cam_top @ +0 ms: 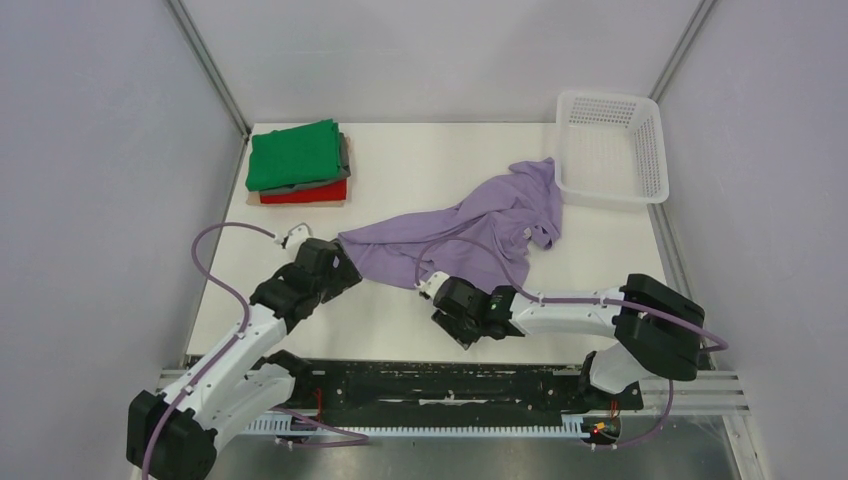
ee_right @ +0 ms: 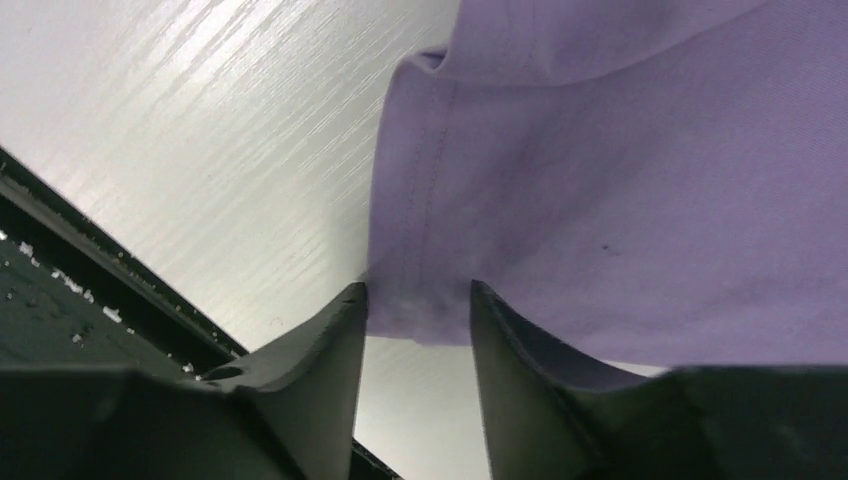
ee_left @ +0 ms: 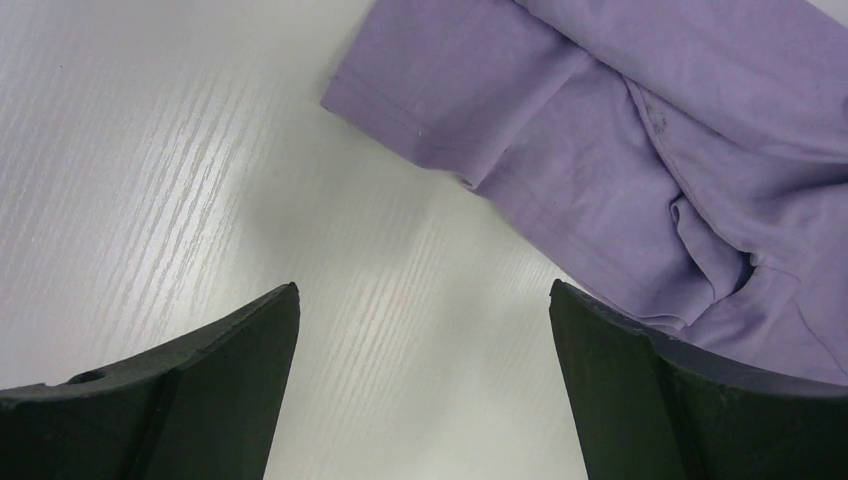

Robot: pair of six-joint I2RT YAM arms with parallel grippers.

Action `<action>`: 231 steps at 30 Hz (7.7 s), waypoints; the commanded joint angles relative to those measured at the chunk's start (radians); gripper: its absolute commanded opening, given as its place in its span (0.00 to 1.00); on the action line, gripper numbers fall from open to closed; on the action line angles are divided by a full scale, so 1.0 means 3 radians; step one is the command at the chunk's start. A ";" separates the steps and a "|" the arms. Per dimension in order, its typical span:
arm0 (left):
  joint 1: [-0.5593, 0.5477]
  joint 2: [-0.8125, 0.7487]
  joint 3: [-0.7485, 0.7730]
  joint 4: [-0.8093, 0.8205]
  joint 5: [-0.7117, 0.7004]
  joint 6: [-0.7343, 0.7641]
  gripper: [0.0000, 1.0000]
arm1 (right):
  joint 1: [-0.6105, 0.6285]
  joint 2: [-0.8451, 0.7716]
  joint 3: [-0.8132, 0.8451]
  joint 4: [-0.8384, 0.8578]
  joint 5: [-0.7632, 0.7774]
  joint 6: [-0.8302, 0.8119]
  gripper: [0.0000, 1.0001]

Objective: Fold and stack the t-shirts
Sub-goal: Flatten out the tshirt

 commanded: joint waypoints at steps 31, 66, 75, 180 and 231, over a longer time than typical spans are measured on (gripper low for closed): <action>0.0059 0.0519 -0.0130 0.0202 -0.0173 -0.0226 1.00 | -0.1517 -0.1238 -0.0333 0.0431 0.1435 -0.0120 0.00; 0.0606 0.2101 0.0497 0.0911 0.0251 0.0078 0.52 | -0.1706 -0.1492 -0.0407 0.0508 0.1842 -0.0230 0.00; 0.0503 0.2452 0.0691 0.0885 0.0126 0.0127 0.43 | -0.1732 -0.1447 -0.0446 0.0569 0.1787 -0.0230 0.00; 0.1068 0.1385 0.1616 0.0630 -0.0250 0.0790 1.00 | -0.2129 0.0396 0.1212 0.1616 0.1285 -0.1097 0.98; 0.0782 0.2366 0.1031 0.1115 0.0949 0.0817 1.00 | -0.2198 0.2351 0.2589 0.2321 -0.0307 -0.0263 0.98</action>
